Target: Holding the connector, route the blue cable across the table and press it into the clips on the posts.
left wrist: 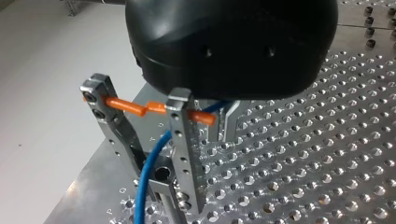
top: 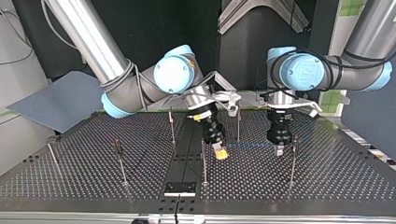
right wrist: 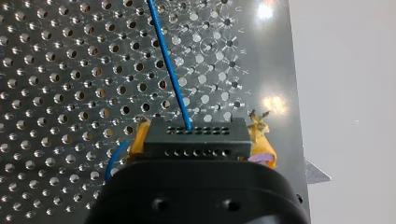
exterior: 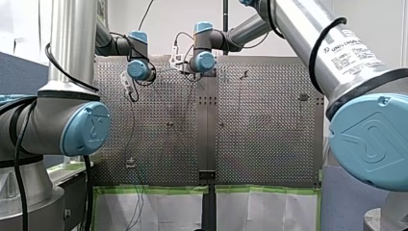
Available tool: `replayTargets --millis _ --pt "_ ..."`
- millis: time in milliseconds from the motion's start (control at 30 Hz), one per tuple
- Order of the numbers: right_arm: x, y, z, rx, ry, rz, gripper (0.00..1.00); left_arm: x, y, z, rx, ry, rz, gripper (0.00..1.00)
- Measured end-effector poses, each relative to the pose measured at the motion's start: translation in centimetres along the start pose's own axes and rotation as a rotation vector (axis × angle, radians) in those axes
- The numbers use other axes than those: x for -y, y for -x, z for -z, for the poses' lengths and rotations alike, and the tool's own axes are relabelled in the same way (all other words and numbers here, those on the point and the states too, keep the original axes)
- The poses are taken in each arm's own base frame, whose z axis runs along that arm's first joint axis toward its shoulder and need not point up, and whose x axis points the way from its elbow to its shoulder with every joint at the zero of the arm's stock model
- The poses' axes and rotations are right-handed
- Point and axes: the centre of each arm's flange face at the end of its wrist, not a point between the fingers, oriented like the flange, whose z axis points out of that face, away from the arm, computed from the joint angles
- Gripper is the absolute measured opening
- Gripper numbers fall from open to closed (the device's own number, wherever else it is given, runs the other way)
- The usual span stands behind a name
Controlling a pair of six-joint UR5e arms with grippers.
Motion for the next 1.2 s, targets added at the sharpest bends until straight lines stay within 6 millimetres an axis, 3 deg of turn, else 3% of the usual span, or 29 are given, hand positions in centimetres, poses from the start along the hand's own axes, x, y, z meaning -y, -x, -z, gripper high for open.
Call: replayTargets --millis 900,1000,1200 --pt "-0.1 0.0 0.0 0.000 -0.001 0.000 0.00 0.0 0.0 0.0 0.000 0.000 0.000 0.00" --pt "0.9 0.0 0.2 0.000 -0.005 -0.001 0.00 -0.2 0.0 -0.1 0.001 0.005 0.000 0.00" --pt "0.9 0.1 0.2 0.000 -0.006 -0.001 0.00 -0.2 0.1 -0.1 0.001 0.005 -0.001 0.00"
